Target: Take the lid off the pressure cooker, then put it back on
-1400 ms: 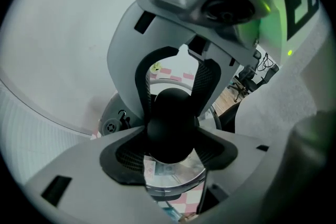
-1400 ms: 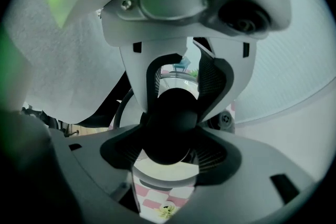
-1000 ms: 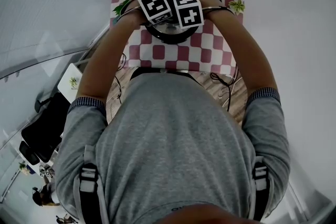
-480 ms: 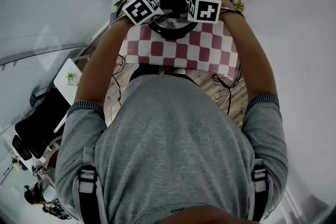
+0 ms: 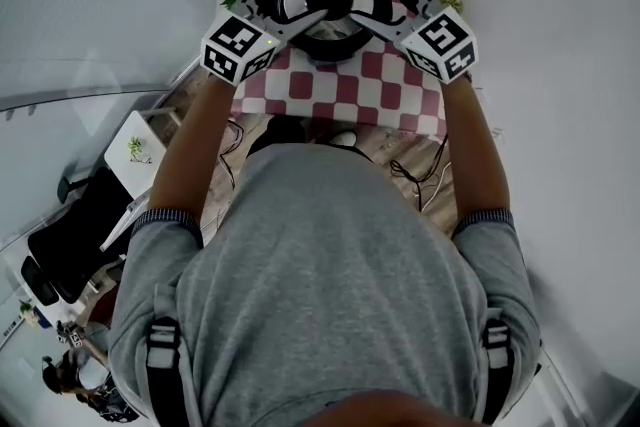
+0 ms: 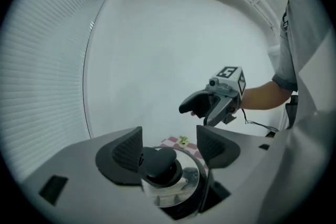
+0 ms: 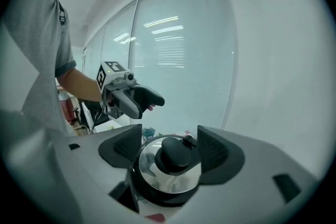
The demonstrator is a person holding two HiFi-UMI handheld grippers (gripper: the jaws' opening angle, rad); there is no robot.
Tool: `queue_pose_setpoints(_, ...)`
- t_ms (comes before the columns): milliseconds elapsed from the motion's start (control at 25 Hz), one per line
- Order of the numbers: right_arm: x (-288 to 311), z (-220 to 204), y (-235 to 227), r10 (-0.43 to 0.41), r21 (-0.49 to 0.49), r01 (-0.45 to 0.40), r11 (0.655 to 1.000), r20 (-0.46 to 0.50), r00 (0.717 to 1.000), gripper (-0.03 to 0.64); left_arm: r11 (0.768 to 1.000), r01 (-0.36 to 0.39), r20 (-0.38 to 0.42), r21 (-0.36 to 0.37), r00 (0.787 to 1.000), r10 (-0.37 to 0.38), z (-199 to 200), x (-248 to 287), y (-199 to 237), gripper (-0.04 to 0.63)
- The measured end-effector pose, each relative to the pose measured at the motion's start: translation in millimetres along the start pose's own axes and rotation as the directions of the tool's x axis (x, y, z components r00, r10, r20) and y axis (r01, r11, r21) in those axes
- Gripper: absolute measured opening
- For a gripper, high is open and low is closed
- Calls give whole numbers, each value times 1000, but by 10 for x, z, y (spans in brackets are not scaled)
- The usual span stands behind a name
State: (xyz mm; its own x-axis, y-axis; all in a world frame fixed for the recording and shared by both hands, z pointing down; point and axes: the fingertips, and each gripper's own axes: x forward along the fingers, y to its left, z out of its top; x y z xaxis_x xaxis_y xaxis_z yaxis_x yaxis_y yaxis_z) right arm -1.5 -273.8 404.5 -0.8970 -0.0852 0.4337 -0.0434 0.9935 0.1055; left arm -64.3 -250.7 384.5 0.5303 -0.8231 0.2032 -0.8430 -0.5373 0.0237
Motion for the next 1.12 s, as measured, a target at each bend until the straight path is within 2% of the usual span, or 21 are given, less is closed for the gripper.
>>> queue_pose_setpoints(120, -230, 37, 107, -79, 55, 74, 996, 93, 993, 334, 999, -39, 102, 0, 994, 39, 143, -166, -138, 347)
queue_pose_setpoints(240, -422, 128, 236, -140, 109, 122, 986, 175, 974, 315, 997, -78, 162, -8, 984, 78, 204, -318, -296, 345)
queue_pose_setpoints(320, -512, 187, 366, -161, 121, 137, 983, 222, 962, 262, 996, -91, 184, -8, 979, 91, 201, -405, -433, 344)
queue_pose_setpoints(360, -542, 208, 439, -166, 116, 142, 983, 239, 957, 229, 996, -91, 194, -1, 977, 90, 197, -439, -511, 331)
queue_pose_setpoints(440, -578, 242, 597, -169, 91, 151, 984, 254, 952, 219, 996, -90, 215, 14, 973, 85, 196, -500, -656, 261)
queue_pose_setpoints(480, -588, 255, 684, -166, 76, 151, 986, 257, 952, 210, 996, -92, 225, 16, 971, 87, 195, -532, -713, 255)
queue_pose_setpoints(600, -630, 282, 929, -147, 55, 138, 989, 280, 949, 181, 994, -113, 244, 7, 964, 108, 177, -618, -839, 176)
queue_pose_setpoints(680, -664, 310, 1035, -145, 52, 136, 989, 302, 942, 167, 992, -129, 263, -2, 957, 125, 182, -666, -893, 75)
queue_pose_setpoints(720, -685, 343, 1066, -150, 57, 139, 989, 319, 936, 161, 991, -137, 272, -5, 953, 133, 189, -690, -915, 51)
queue_pose_setpoints(800, -734, 382, 1108, -160, 70, 144, 987, 348, 924, 141, 988, -152, 283, -4, 948, 147, 197, -735, -963, 41)
queue_pose_setpoints(920, -820, 286, 1147, -157, 65, 144, 987, 337, 928, 107, 986, -167, 287, -3, 944, 161, 192, -782, -1036, 20)
queue_pose_setpoints(1040, -883, 265, 1172, -163, 57, 152, 987, 333, 929, 83, 988, -152, 284, -3, 947, 147, 175, -800, -1115, 17)
queue_pose_setpoints(1120, -918, 313, 1171, -180, 57, 171, 984, 347, 920, 40, 990, -144, 282, 6, 950, 137, 171, -811, -1155, 17)
